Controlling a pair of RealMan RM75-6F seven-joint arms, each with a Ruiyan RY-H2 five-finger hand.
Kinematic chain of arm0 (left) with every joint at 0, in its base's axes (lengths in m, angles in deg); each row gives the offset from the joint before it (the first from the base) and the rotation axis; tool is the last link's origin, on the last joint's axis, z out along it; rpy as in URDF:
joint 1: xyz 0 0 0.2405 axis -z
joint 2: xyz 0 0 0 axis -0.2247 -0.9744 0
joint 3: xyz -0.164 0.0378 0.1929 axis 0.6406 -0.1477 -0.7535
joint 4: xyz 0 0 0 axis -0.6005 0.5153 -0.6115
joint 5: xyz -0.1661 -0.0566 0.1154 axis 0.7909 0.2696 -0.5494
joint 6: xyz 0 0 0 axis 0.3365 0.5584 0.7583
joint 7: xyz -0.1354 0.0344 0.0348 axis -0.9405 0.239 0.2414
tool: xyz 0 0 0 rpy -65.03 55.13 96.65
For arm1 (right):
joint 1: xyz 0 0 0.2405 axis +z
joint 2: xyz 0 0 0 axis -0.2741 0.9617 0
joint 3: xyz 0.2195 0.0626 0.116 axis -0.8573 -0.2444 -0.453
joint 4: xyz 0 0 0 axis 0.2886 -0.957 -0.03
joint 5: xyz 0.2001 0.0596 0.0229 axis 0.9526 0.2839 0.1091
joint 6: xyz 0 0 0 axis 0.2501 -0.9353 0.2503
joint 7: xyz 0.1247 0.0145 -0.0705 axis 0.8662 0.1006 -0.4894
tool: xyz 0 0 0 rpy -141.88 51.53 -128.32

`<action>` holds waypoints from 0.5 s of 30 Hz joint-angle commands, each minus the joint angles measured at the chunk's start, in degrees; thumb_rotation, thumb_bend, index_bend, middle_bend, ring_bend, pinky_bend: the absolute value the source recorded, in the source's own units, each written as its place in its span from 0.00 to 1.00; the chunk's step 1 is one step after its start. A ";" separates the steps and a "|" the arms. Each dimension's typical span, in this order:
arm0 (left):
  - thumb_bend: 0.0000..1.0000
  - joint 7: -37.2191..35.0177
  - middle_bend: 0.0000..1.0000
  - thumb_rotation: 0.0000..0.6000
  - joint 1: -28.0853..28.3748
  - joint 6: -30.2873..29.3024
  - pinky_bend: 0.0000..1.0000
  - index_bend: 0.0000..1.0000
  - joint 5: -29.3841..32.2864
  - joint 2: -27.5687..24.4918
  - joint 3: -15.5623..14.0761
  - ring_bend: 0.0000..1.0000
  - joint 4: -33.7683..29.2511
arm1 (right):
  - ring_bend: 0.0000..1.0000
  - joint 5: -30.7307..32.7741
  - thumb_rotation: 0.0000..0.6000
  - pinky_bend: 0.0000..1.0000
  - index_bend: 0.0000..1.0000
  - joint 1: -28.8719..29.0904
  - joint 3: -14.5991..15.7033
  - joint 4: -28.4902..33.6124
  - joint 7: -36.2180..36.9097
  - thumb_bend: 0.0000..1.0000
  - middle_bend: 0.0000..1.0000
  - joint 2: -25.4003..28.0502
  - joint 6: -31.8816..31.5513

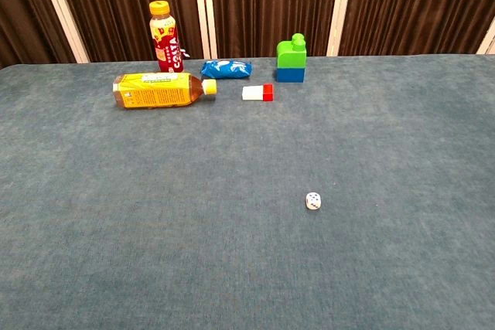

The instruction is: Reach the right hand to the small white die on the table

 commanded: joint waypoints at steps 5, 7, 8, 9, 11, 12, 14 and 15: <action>0.00 0.25 0.00 1.00 0.13 0.27 0.00 0.00 0.30 0.08 0.12 0.00 0.03 | 0.00 0.29 1.00 0.00 0.00 0.38 0.30 -0.09 -0.17 0.00 0.00 0.00 1.33; 0.00 0.37 0.00 1.00 0.08 0.22 0.00 0.00 0.35 0.14 0.11 0.00 -0.05 | 0.00 0.71 1.00 0.00 0.00 0.71 0.68 0.07 -1.17 0.05 0.00 0.05 2.85; 0.00 0.53 0.00 1.00 0.07 0.26 0.00 0.00 0.39 0.20 0.09 0.00 -0.04 | 0.03 1.14 1.00 0.00 0.00 0.94 0.71 0.36 -2.29 0.10 0.05 0.11 3.75; 0.00 0.93 0.00 1.00 0.18 0.54 0.00 0.00 0.52 0.39 0.09 0.00 0.05 | 0.12 1.65 1.00 0.06 0.00 1.80 0.21 1.02 -4.91 0.15 0.15 -0.22 5.32; 0.00 1.25 0.00 1.00 0.45 1.14 0.00 0.00 0.87 0.68 0.17 0.00 0.15 | 0.37 2.15 1.00 0.35 0.00 3.33 -0.49 1.56 -7.88 0.29 0.40 -0.88 7.79; 0.00 1.37 0.00 1.00 0.64 1.52 0.00 0.00 1.10 0.81 0.23 0.00 0.19 | 0.50 2.24 1.00 0.60 0.00 4.97 -1.00 1.65 -9.35 0.44 0.53 -1.38 10.22; 0.00 1.64 0.00 1.00 0.94 1.96 0.00 0.00 1.68 1.00 0.56 0.00 0.21 | 0.63 3.04 1.00 0.86 0.00 7.99 -1.41 2.11 -10.55 0.70 0.63 -1.85 15.47; 0.00 1.76 0.00 1.00 1.03 2.03 0.00 0.00 1.89 1.08 0.71 0.00 0.22 | 0.67 3.21 1.00 0.93 0.00 9.34 -1.30 2.47 -10.50 0.80 0.66 -1.89 17.98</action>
